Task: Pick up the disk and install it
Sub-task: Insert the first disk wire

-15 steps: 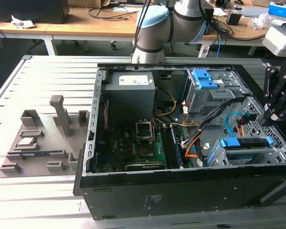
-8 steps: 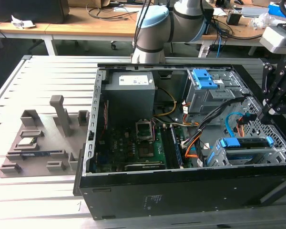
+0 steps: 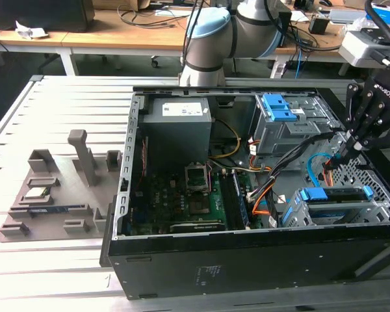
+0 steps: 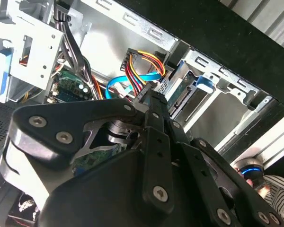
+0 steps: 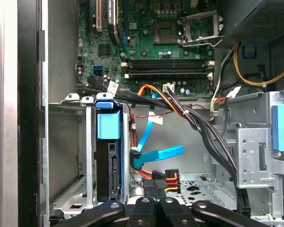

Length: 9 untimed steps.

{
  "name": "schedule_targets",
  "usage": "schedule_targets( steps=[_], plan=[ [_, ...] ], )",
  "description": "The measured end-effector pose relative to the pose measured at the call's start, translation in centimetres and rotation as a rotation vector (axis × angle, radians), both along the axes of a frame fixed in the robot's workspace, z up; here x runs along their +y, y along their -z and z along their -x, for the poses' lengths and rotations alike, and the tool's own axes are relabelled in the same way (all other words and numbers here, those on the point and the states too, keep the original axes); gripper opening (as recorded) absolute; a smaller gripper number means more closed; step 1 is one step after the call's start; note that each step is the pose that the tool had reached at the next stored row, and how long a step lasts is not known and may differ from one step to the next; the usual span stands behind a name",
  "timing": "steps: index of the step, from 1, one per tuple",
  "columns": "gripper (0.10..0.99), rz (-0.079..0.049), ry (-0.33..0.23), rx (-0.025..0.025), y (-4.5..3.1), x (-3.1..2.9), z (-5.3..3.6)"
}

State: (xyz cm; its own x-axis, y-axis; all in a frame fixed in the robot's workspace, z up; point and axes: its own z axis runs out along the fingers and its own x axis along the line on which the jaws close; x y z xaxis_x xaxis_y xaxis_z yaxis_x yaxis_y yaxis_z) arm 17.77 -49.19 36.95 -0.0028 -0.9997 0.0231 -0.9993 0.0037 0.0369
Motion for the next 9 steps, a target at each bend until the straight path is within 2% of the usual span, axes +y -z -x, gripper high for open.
schedule_targets(
  steps=[3, 4, 5, 7, 9],
  plan=[
    [0.114, 0.0, 0.0, 0.0, 0.01, 0.01, 0.0],
    [0.235, 0.0, 0.0, 0.0, 0.01, 0.01, 0.0],
    [0.302, 0.0, 0.0, 0.0, 0.02, 0.02, 0.0],
    [0.302, 0.0, 0.0, 0.0, 0.03, 0.04, 0.0],
    [0.302, 0.002, 0.0, 0.0, 0.15, 0.42, 0.0]
  ],
)
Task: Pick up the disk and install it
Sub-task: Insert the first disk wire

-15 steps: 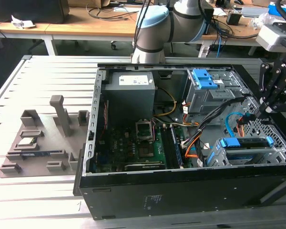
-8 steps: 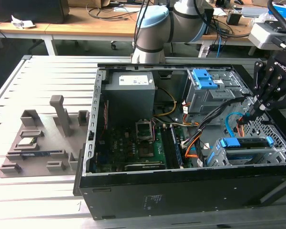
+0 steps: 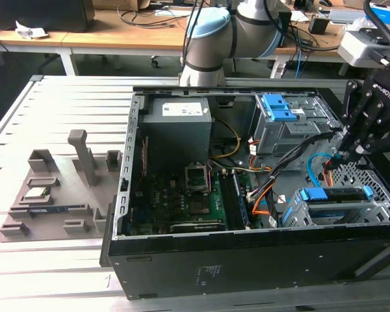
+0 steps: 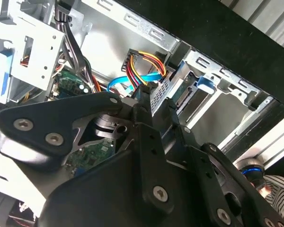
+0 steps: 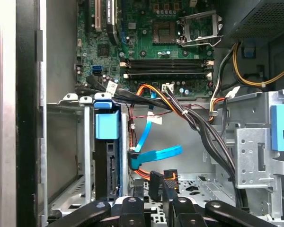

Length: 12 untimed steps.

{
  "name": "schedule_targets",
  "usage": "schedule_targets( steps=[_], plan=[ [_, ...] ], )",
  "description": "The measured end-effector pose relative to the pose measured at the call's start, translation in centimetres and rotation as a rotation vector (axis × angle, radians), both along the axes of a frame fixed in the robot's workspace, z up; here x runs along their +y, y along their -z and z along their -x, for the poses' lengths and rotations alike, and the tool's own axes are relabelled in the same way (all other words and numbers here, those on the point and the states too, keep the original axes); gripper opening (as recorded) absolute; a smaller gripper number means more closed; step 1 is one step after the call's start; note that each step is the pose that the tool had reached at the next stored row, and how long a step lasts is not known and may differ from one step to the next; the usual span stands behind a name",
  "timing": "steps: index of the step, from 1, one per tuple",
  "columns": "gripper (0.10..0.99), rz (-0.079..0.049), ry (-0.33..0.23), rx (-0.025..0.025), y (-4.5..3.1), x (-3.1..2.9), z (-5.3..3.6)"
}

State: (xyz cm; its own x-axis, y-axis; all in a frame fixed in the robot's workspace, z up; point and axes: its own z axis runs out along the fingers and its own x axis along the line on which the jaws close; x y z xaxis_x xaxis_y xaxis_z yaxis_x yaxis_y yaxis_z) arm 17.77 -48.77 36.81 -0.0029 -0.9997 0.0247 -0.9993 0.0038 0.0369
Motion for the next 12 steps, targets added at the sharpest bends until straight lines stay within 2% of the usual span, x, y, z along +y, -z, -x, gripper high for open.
schedule_targets(
  steps=[3, 7, 9, 12],
  plan=[
    [0.302, 0.01, 0.0, 0.0, 0.47, 0.61, 0.0],
    [0.302, 0.015, 0.0, 0.0, 1.31, 0.63, 0.0],
    [0.302, 0.022, 0.0, 0.0, 1.4, 0.63, 0.0],
    [0.302, 0.023, 0.0, 0.0, 1.4, 0.63, 0.0]
  ],
)
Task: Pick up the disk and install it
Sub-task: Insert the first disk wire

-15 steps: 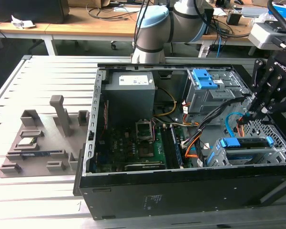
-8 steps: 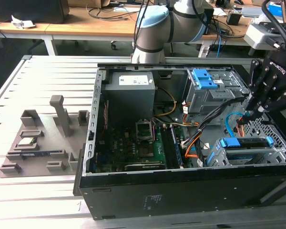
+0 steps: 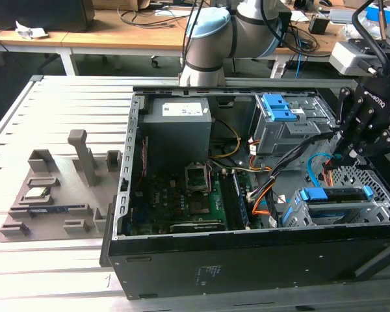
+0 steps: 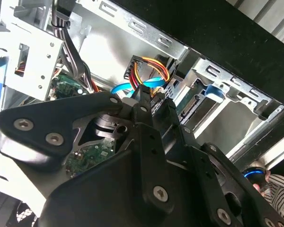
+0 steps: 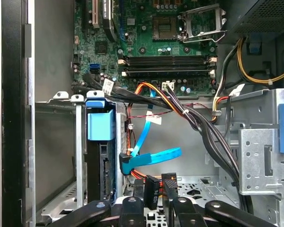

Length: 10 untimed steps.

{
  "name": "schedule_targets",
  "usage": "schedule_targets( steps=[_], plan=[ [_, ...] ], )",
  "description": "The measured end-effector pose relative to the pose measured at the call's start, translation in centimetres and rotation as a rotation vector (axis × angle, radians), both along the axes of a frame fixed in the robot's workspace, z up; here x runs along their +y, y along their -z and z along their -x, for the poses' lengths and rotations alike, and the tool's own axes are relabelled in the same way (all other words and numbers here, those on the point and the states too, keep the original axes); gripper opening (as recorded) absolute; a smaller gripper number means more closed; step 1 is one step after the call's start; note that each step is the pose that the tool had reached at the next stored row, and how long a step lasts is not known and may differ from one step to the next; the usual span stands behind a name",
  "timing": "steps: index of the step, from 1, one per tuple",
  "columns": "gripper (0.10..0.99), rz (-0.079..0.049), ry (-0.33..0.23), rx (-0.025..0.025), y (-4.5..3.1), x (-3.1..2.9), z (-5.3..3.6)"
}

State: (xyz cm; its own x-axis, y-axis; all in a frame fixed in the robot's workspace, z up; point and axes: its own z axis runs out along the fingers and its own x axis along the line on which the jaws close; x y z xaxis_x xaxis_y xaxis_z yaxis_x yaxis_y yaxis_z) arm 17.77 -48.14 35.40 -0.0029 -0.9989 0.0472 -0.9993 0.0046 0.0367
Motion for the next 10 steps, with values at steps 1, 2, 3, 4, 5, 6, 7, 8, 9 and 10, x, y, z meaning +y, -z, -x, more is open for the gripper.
schedule_targets(
  steps=[1, 2, 3, 4, 5, 6, 7, 8, 9, 10],
  plan=[
    [0.302, 0.0, 0.0, 0.0001, 0.01, 0.0, 0.0],
    [0.224, 0.001, 0.0, 0.0, 0.0, 0.0, 0.0],
    [0.169, 0.002, 0.0, 0.0, 0.0, 0.0, 0.0],
    [0.169, 0.002, 0.0, 0.0001, 0.0, 0.0, 0.0],
    [0.169, 0.002, 0.0, 0.0, 0.0, -0.06, 0.0],
    [0.169, 0.002, 0.0, 0.0001, 0.01, -0.25, -0.01],
    [0.169, 0.002, 0.0, 0.0001, 0.01, -0.91, 0.0],
    [0.169, 0.002, 0.0, 0.0, 0.01, -1.57, 0.0],
    [0.169, 0.002, 0.0, 0.0, 0.01, -1.92, 0.0],
    [0.169, 0.003, 0.0, 0.0001, 0.03, -2.31, 0.0]
  ],
)
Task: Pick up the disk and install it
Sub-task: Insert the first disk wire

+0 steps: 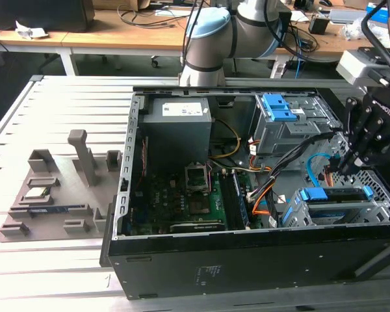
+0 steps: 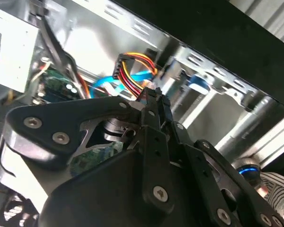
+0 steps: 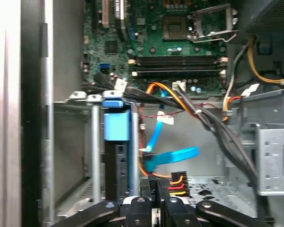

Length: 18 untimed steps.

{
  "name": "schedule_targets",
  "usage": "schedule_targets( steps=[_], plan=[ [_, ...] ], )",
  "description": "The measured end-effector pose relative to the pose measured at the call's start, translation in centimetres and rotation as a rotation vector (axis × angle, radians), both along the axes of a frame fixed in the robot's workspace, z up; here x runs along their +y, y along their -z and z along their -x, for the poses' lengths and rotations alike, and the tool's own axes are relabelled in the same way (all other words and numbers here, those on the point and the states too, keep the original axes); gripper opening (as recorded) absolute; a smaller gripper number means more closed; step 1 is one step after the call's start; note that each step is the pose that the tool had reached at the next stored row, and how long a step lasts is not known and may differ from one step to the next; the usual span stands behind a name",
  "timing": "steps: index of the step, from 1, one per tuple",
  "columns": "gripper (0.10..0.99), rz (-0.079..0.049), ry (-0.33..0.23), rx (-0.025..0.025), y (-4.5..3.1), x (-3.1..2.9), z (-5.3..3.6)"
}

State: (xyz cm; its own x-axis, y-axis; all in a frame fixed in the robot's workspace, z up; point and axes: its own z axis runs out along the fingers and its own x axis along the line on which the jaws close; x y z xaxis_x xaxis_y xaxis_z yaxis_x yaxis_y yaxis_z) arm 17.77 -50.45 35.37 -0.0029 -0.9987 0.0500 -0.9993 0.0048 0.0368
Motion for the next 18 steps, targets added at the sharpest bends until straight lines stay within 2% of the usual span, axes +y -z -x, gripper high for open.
schedule_targets(
  steps=[2, 4, 18],
  plan=[
    [0.169, 0.001, 0.0, 0.0, 0.16, -1.07, 0.0],
    [0.169, 0.002, 0.0, 0.0, 0.34, -1.65, -0.01],
    [0.169, 0.004, 0.009, -0.0001, 1.5, -2.04, -0.46]
  ],
)
